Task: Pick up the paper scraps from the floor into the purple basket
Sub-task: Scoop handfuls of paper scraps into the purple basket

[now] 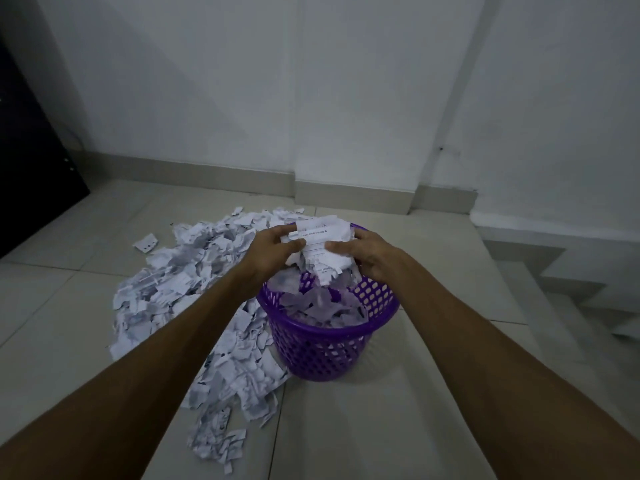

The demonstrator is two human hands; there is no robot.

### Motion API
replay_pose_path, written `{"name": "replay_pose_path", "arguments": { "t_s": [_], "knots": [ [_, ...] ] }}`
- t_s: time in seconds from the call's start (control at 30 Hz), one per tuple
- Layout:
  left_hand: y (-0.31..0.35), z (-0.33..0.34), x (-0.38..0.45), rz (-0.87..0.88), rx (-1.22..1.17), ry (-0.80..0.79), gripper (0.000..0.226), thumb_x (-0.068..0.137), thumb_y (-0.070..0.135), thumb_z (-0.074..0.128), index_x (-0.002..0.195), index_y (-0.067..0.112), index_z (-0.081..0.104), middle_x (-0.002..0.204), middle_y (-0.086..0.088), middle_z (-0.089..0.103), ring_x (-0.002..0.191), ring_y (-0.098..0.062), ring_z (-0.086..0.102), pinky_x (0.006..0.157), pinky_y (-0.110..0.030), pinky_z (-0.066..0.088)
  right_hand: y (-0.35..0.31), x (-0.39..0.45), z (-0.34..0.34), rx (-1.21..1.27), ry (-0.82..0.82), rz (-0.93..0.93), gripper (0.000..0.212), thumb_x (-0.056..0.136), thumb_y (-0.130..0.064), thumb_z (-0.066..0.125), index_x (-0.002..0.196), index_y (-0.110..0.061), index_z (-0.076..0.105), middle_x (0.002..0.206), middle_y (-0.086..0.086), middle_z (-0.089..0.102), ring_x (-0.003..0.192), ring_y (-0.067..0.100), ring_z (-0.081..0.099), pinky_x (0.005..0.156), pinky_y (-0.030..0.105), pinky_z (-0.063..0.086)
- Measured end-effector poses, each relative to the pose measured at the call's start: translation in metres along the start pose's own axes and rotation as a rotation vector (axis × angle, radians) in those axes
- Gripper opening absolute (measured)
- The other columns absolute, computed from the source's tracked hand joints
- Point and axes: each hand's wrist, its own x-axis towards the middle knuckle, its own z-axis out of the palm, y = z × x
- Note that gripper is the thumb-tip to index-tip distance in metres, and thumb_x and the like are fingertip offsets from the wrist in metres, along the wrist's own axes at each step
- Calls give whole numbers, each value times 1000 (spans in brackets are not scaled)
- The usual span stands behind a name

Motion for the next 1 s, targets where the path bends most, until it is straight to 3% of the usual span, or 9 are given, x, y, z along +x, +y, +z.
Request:
{"name": "replay_pose_path", "arguments": {
  "t_s": [0.1, 0.17, 0.23, 0.3, 0.43, 0.53, 0.67, 0.83, 1.0],
  "knots": [
    [0, -1, 1, -29, 32, -45, 30, 95, 10, 60, 125, 13, 60, 104, -3, 70, 91, -16, 68, 73, -27, 59, 4, 1, 0, -78, 98, 61, 49, 79, -1, 78, 124, -8, 63, 112, 14, 71, 86, 23, 71, 62, 32, 58],
    [0, -4, 3, -38, 76, -53, 33, 96, 12, 60, 129, 12, 59, 113, -7, 69, 100, -22, 68, 85, -37, 58, 4, 0, 2, -102, 110, 73, 48, 81, -3, 77, 125, -14, 62, 111, 11, 70, 78, 18, 67, 54, 26, 53],
    [0, -7, 3, -41, 96, -60, 34, 96, 13, 59, 130, 12, 59, 114, -9, 69, 101, -23, 68, 86, -38, 58, 4, 0, 5, -114, 121, 71, 49, 82, -2, 75, 127, -18, 62, 120, 12, 65, 87, 21, 65, 63, 31, 55],
    [1, -9, 3, -34, 107, -69, 32, 97, 12, 58, 129, 12, 60, 114, -10, 69, 100, -23, 69, 84, -36, 58, 3, 2, 8, -163, 137, 77, 53, 82, -2, 75, 130, -19, 61, 133, 12, 59, 110, 28, 60, 81, 39, 54],
    [1, -13, -2, -14, 130, -48, 30, 96, 12, 58, 127, 10, 60, 108, -12, 69, 95, -25, 68, 80, -32, 58, 3, 5, 12, -225, 187, 117, 56, 82, -5, 76, 134, -15, 58, 144, 13, 49, 129, 33, 47, 91, 40, 52],
    [3, -15, -5, 1, 142, -57, 29, 96, 12, 58, 125, 9, 60, 103, -10, 70, 88, -21, 70, 73, -25, 59, 4, 6, 13, -211, 235, 152, 53, 88, -16, 73, 138, -12, 54, 145, 15, 48, 125, 32, 49, 89, 41, 51],
    [9, -20, -10, 8, 137, -57, 29, 97, 9, 55, 126, 8, 60, 108, -14, 70, 91, -26, 70, 77, -30, 59, 0, 5, 17, -201, 309, 162, 60, 94, -32, 65, 142, -4, 43, 140, 17, 52, 119, 32, 55, 87, 39, 53],
    [24, -43, -14, 29, 165, -76, 30, 98, 11, 55, 127, 7, 59, 109, -11, 71, 94, -25, 71, 80, -31, 58, -23, -1, 37, -184, 265, 80, 46, 96, -27, 62, 133, -2, 49, 128, 15, 59, 99, 27, 59, 79, 35, 53],
    [46, -83, -10, 51, 195, -43, 32, 97, 14, 57, 129, 10, 58, 122, -9, 65, 105, -27, 66, 90, -35, 54, -41, -4, 78, -184, 180, 9, 39, 98, -24, 58, 128, 0, 55, 124, 12, 61, 102, 26, 61, 87, 36, 54]
  ]
}}
